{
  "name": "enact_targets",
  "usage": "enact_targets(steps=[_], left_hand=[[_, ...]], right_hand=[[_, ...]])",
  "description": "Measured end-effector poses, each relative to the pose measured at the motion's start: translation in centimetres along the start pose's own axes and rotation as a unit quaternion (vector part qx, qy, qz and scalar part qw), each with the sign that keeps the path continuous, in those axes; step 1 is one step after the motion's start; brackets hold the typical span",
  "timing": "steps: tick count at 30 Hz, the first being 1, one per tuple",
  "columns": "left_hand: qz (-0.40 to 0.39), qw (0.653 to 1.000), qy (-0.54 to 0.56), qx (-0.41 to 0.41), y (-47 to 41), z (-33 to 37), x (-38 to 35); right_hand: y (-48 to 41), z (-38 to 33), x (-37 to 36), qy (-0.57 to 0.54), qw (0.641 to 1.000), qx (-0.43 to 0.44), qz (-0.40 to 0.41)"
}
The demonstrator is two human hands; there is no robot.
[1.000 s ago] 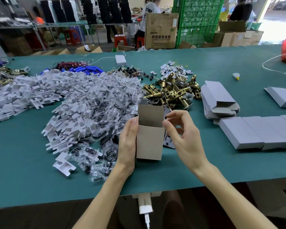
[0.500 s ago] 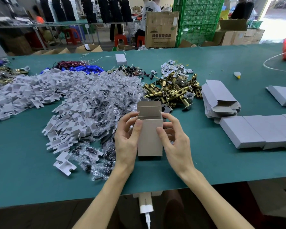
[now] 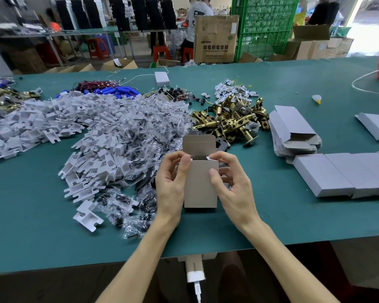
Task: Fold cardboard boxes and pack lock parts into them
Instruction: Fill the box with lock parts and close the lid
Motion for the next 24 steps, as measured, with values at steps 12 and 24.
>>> enact_targets(steps=[12, 24], left_hand=[[-0.017, 0.998, 0.050, 0.042, -2.3, 1.3, -1.0], [-0.019, 0.997, 0.035, 0.070, -2.7, 2.1, -1.5]], right_hand=[[-0.3, 0.6, -0.2, -0.005, 1.000, -0.007, 0.010], [0.0, 0.4, -0.3, 0.002, 1.000, 0.009, 0.009]])
Point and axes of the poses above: each hand's wrist, its own y-axis away from the middle knuckle, its own x-axis out of the back of the hand, z = x × y, the point moved 3 cm from there along -y, towards the middle knuckle, and after that the axes turned 11 degrees about -y, right-handed, at the moved point
